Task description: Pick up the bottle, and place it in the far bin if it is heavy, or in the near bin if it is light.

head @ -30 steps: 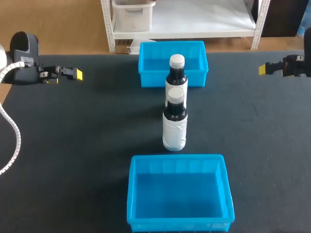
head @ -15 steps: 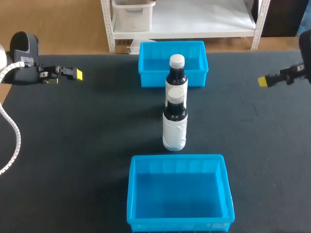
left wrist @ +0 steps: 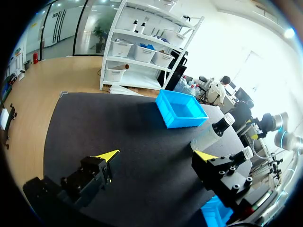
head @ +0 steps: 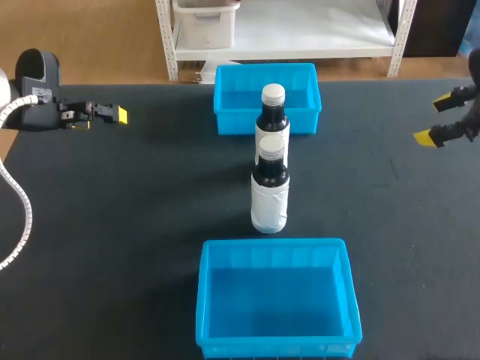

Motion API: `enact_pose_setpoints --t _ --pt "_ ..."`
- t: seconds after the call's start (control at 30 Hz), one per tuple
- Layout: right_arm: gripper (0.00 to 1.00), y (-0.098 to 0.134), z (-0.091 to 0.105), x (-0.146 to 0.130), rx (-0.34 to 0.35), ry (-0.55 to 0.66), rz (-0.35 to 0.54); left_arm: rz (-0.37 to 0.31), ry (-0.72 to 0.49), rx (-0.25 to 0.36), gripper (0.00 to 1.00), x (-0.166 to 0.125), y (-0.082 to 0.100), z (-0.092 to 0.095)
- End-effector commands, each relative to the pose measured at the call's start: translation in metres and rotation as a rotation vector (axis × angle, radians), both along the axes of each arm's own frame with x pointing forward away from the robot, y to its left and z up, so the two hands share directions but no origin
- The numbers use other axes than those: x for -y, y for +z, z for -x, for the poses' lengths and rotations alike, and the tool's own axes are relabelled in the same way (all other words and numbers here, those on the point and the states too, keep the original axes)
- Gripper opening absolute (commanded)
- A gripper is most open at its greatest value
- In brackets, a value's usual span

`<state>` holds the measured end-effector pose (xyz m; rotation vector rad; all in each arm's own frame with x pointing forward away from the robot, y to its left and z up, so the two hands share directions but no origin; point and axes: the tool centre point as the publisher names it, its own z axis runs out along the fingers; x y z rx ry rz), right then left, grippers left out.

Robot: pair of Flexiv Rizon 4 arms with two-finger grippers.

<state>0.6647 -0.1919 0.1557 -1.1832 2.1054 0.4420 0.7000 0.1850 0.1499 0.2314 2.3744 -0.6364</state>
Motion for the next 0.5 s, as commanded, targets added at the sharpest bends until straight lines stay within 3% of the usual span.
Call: enact_pose_setpoints --t 0.03,0.27,0.5 --pt "1.00 -0.001 -0.005 -0.001 -0.134 0.517 -0.043 0.000 0.000 0.000 1.00 0.000 0.000 0.000" --pt "1.00 0.003 0.003 -0.030 0.006 0.519 -0.078 0.000 0.000 0.000 1.00 0.000 0.000 0.000" --pt "1.00 0.001 0.025 -0.071 0.030 0.513 -0.099 0.000 0.000 0.000 1.00 0.000 0.000 0.000"
